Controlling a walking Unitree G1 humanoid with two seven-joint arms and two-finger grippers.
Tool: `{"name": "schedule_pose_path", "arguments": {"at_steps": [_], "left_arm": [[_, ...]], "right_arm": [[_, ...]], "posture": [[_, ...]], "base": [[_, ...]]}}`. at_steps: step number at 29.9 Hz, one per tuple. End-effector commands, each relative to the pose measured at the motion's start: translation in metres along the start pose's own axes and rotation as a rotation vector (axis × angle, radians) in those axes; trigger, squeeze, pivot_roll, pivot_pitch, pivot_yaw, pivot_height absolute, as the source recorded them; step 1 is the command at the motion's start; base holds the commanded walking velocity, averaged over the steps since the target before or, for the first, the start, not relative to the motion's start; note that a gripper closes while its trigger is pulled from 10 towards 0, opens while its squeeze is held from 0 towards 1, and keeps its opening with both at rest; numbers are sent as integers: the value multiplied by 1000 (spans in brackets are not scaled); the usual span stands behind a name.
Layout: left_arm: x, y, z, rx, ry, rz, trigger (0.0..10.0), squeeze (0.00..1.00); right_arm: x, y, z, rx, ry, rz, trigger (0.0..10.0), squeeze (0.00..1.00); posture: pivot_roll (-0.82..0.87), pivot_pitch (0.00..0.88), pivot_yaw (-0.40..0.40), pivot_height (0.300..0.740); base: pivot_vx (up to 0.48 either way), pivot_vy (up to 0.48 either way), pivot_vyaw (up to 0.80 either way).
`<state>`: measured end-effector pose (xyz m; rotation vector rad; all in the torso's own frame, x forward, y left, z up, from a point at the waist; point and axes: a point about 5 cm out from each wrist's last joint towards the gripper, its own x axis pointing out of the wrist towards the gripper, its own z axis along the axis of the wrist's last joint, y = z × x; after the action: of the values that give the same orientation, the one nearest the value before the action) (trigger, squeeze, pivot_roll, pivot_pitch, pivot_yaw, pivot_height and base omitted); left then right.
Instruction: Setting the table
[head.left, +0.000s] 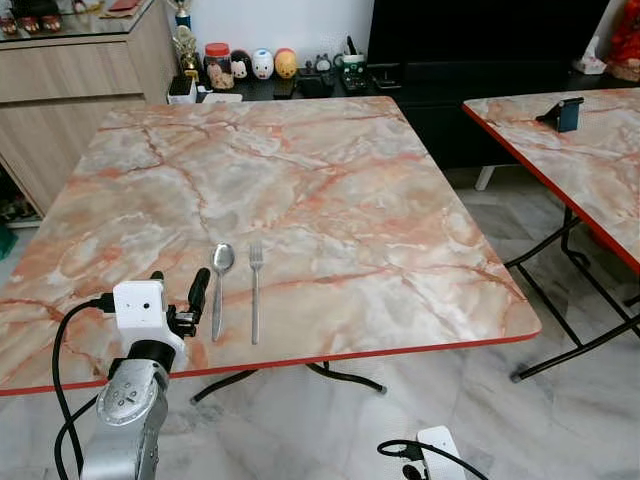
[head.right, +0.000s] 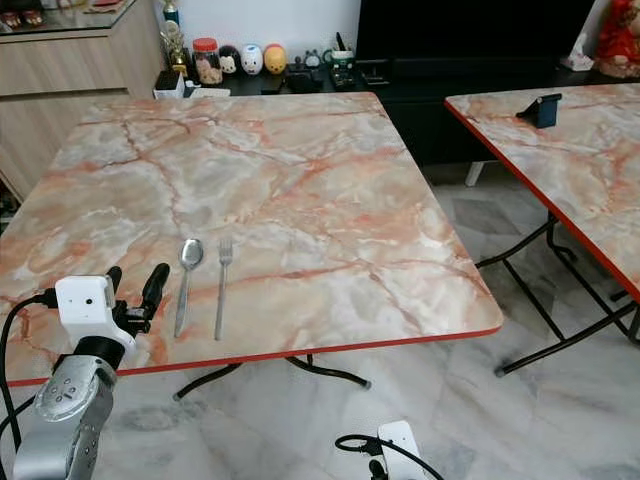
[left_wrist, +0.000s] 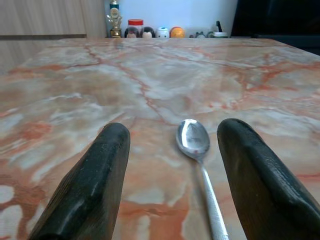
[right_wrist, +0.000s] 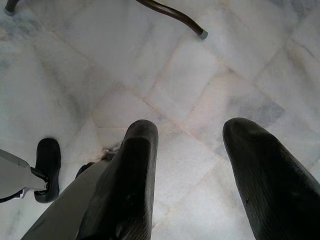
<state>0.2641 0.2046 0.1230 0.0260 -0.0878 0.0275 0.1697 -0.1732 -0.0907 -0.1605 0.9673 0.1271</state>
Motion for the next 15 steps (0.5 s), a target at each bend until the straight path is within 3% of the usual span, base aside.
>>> {"name": "schedule_pose_path", "arguments": {"at_steps": [1, 9, 15], "left_arm": [[0, -1, 1, -17, -6, -6, 10000, 0], [0, 0, 2, -13, -13, -8, 10000, 0], [0, -1, 2, -9, -17, -16, 10000, 0]], "right_arm": [[0, -5, 3, -4, -6, -10, 10000, 0], [1, -7, 6, -6, -10, -12, 10000, 0], [1, -8, 7, -4, -10, -14, 10000, 0]], "posture": [[6, 0, -28, 740], [8, 0, -28, 740], [8, 0, -28, 740]], "base": [[0, 0, 0], [0, 0, 0], [257, 0, 0]]}}
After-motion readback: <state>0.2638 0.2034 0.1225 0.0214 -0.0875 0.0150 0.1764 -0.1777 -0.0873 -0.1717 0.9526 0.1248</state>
